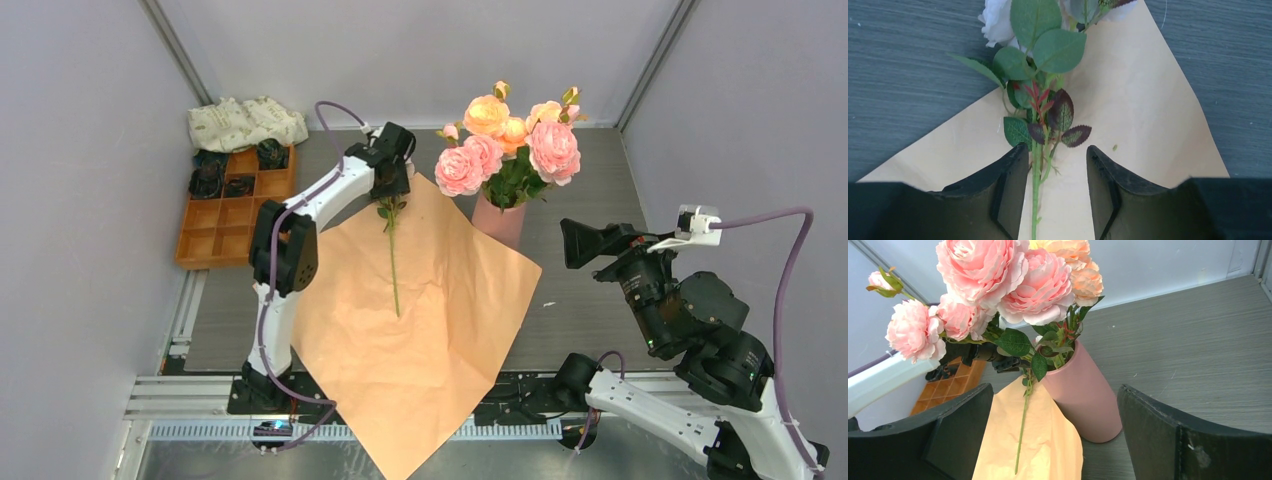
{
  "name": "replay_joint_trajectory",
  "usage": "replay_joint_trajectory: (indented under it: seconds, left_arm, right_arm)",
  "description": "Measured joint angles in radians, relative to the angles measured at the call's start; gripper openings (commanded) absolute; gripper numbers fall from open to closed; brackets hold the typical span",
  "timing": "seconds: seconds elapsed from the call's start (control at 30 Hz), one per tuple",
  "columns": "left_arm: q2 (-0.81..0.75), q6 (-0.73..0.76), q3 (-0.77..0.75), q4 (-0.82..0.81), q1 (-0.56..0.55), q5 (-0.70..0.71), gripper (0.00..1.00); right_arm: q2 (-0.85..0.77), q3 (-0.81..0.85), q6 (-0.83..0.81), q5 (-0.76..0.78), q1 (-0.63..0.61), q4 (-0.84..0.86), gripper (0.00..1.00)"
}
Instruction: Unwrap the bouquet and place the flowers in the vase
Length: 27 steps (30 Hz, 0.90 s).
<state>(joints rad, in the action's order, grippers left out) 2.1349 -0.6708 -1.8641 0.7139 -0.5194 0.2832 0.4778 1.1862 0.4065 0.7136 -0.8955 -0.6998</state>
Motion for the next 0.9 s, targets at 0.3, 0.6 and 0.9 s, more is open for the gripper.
replay_joint_trajectory:
  seconds: [0.3,0.6,0.9]
  left_arm:
    - [0.151,0.029,-0.162,0.062,0.043,0.000,0.49]
    - [0.278,0.031,-0.229,0.090,0.089,-0.026,0.48]
    - [0.285,0.033,-0.247,0.090,0.088,-0.067,0.13]
  right_arm:
    - [0.000,0.000,-0.011,0.008,0.000,-0.005,1.00]
    - [0.000,0.000,-0.011,0.010,0.000,-0.005,1.00]
    - [0.000,-0.001,-0.009,0.010,0.000,-0.005,0.99]
